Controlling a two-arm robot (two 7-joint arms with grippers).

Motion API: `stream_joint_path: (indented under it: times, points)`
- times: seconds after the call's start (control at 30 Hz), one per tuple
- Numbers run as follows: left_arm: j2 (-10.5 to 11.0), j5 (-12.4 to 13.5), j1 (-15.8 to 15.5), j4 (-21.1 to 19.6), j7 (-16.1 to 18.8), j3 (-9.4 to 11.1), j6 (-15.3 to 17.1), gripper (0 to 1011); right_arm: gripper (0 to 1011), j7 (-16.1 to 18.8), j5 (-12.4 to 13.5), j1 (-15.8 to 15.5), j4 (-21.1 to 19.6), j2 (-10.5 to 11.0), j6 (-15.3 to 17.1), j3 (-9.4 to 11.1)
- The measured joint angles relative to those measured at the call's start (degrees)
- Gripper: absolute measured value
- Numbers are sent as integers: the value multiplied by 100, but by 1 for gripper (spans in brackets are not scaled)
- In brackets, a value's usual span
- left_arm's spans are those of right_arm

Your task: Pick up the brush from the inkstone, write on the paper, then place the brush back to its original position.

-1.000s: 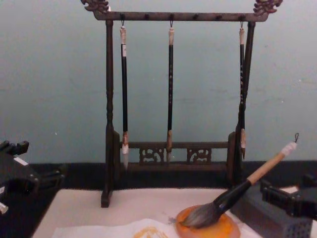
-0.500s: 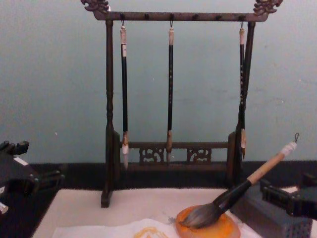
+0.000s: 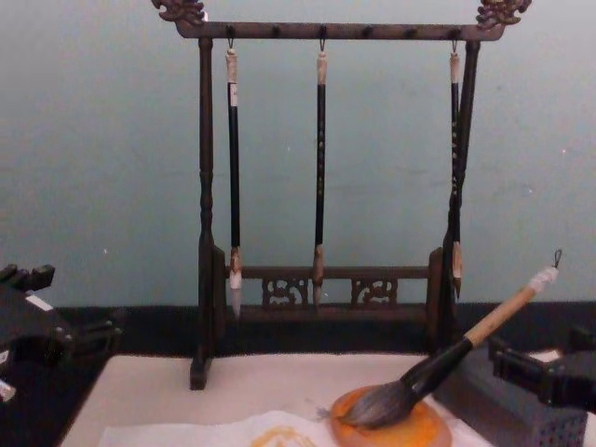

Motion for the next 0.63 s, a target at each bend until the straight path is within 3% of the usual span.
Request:
stream_joint_path:
  times: [0.63]
  points:
    - [0, 0, 0, 0, 0, 0, 0, 1001, 1000, 0, 0, 0, 1, 0, 0, 0]
